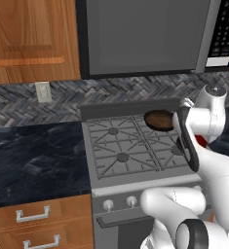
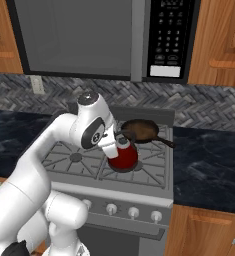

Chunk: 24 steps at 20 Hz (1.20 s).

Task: Pick the kettle from the counter and place it on a stove burner. Then turn the burner on.

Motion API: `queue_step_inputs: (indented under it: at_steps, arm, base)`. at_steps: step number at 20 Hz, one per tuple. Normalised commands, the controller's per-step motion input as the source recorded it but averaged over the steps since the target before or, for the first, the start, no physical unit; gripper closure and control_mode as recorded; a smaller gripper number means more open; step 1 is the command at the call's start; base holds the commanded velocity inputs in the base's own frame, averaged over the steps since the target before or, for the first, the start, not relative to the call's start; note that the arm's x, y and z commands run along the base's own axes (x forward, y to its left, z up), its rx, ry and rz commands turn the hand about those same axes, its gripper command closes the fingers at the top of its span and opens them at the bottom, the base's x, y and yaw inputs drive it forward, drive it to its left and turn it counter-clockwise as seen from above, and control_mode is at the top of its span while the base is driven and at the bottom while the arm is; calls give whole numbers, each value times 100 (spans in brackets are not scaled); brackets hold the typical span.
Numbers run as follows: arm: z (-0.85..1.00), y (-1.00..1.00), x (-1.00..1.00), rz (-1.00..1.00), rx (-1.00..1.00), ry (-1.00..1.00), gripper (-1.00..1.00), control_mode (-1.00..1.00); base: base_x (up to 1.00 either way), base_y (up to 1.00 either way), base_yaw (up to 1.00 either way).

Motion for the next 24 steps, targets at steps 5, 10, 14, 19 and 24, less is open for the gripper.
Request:
queue_step_inputs:
  at_steps: [5,10,14,19,24]
  arm:
    - [-17,0,11,0,0,0,100,-100]
    - [-14,0,14,0,0,0,100,-100]
    - [-8,-5,14,0,0,0,100,-100]
    - [0,-14,12,0,0,0,100,-100]
    - [0,-14,16,0,0,0,100,-100]
  base:
    - [0,0,0]
    - [0,0,0]
    - [0,0,0]
    - [0,0,0]
    - [0,0,0]
